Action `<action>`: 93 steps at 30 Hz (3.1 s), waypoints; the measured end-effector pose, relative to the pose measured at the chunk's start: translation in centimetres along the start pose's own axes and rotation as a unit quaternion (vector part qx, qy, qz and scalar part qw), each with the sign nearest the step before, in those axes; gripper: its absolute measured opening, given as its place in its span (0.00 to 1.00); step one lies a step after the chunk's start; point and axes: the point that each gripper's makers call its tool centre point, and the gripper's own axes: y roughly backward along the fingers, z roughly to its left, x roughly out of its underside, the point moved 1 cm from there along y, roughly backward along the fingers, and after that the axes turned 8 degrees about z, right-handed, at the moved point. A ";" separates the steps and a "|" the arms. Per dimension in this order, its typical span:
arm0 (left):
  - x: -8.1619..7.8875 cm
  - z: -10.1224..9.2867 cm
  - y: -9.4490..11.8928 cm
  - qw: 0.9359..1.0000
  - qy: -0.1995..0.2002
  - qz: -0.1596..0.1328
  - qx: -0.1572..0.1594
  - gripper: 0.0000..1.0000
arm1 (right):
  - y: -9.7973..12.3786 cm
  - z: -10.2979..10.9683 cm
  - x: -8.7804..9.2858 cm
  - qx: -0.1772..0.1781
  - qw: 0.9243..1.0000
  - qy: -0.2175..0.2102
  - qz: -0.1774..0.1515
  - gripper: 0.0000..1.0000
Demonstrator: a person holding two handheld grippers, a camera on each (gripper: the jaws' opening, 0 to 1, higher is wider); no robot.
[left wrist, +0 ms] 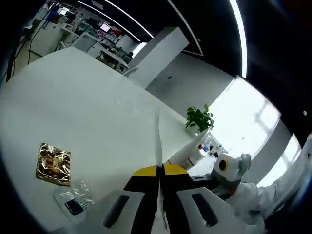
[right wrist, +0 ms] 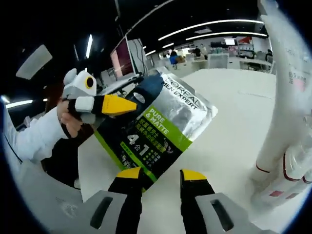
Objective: Arrange the skincare products in the storage area until every visible bottle or jar stands upright without overlapping.
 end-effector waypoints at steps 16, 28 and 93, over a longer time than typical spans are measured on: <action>-3.2 -5.1 0.4 0.990 0.051 -0.082 0.104 0.00 | 4.3 2.2 -4.4 -0.164 0.948 -0.227 -0.153 0.10; -3.7 -6.7 0.3 0.974 0.111 -0.117 0.160 0.00 | 5.6 3.9 -4.5 -0.232 0.925 -0.247 -0.173 0.04; 6.3 0.7 -8.1 0.960 -0.199 0.172 -0.091 0.00 | 3.9 -5.6 3.1 0.021 0.992 -0.121 0.033 0.00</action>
